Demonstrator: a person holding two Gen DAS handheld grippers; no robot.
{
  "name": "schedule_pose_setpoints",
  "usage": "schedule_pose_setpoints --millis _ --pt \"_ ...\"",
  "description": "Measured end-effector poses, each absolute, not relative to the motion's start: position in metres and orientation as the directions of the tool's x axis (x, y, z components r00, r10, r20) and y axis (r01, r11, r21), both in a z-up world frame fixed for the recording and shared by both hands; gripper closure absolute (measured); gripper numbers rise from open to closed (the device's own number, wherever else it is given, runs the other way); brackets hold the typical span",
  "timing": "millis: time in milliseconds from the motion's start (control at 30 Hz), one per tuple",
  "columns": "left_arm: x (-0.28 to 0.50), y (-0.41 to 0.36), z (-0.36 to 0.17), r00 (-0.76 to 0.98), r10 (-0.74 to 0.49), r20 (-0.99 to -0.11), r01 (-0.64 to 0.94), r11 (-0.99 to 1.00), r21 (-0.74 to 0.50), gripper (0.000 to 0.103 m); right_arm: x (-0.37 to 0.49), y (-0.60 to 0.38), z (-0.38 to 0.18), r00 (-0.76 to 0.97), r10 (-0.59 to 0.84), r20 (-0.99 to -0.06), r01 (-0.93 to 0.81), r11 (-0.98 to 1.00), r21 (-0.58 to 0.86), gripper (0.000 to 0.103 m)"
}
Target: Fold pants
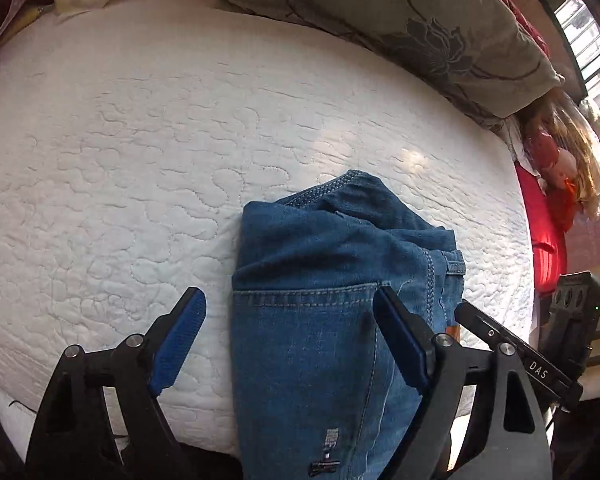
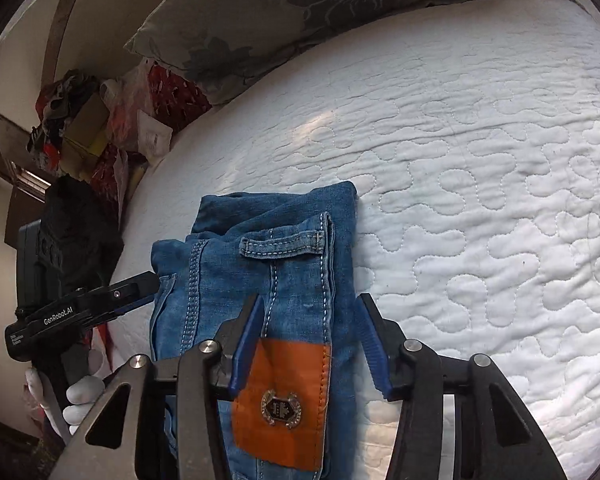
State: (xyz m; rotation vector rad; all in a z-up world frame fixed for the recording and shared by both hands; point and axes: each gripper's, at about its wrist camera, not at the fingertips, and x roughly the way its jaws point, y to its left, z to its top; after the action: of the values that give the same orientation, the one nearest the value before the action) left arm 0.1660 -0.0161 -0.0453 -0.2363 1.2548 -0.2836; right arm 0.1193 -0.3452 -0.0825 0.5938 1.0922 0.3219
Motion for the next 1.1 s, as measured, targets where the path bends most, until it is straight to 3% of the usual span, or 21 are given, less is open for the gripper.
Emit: schedule_pose_setpoints --millis 200,300,367,433,567,667,867,933,1000,1067,1100 --pt "0.086 0.001 -0.063 0.185 -0.404 -0.896 0.065 0.915 -0.399 0.016 0.044 -0.346 -0.097 0.415 0.575 -0.705 0.084 0.747 0.66 0.049" --pt "0.065 -0.033 -0.089 0.198 -0.221 -0.955 0.149 0.97 -0.193 0.015 0.031 -0.32 -0.102 0.404 0.407 -0.819 0.004 0.895 0.446 0.055" --pt "0.063 -0.043 -0.098 0.196 -0.186 -0.963 0.155 0.975 -0.157 0.015 0.026 -0.317 -0.104 0.418 0.385 -0.823 -0.034 0.912 0.409 0.055" --pt "0.068 -0.04 -0.092 0.177 -0.228 -0.957 0.132 0.969 -0.206 0.016 0.028 -0.32 -0.096 0.407 0.392 -0.825 -0.013 0.906 0.424 0.053" --pt "0.071 -0.022 -0.053 0.252 -0.338 -0.907 0.134 0.94 -0.313 0.016 0.031 -0.344 -0.074 0.476 0.476 -0.74 0.016 0.836 0.549 0.049" --pt "0.09 -0.018 -0.038 0.277 -0.405 -0.872 0.125 0.915 -0.385 0.015 0.05 -0.357 -0.072 0.499 0.5 -0.708 0.059 0.796 0.603 0.037" --pt "0.147 -0.033 -0.069 0.191 -0.436 -0.88 0.021 0.898 -0.44 0.015 0.097 -0.344 -0.098 0.477 0.53 -0.701 0.099 0.76 0.642 0.036" --pt "0.149 -0.035 -0.088 0.153 -0.424 -0.893 -0.006 0.903 -0.43 0.014 0.102 -0.34 -0.106 0.478 0.549 -0.686 0.102 0.741 0.664 0.026" --pt "0.149 -0.035 -0.095 0.157 -0.44 -0.884 -0.02 0.894 -0.448 0.006 0.104 -0.332 -0.105 0.469 0.573 -0.672 0.065 0.737 0.673 0.01" --pt "0.149 -0.041 -0.096 0.165 -0.442 -0.882 -0.015 0.893 -0.451 0.001 0.106 -0.319 -0.103 0.415 0.596 -0.687 -0.017 0.76 0.649 0.0" --pt "0.15 -0.044 -0.097 0.164 -0.444 -0.881 -0.004 0.893 -0.451 0.0 0.106 -0.314 -0.103 0.399 0.589 -0.703 -0.045 0.778 0.627 0.0"
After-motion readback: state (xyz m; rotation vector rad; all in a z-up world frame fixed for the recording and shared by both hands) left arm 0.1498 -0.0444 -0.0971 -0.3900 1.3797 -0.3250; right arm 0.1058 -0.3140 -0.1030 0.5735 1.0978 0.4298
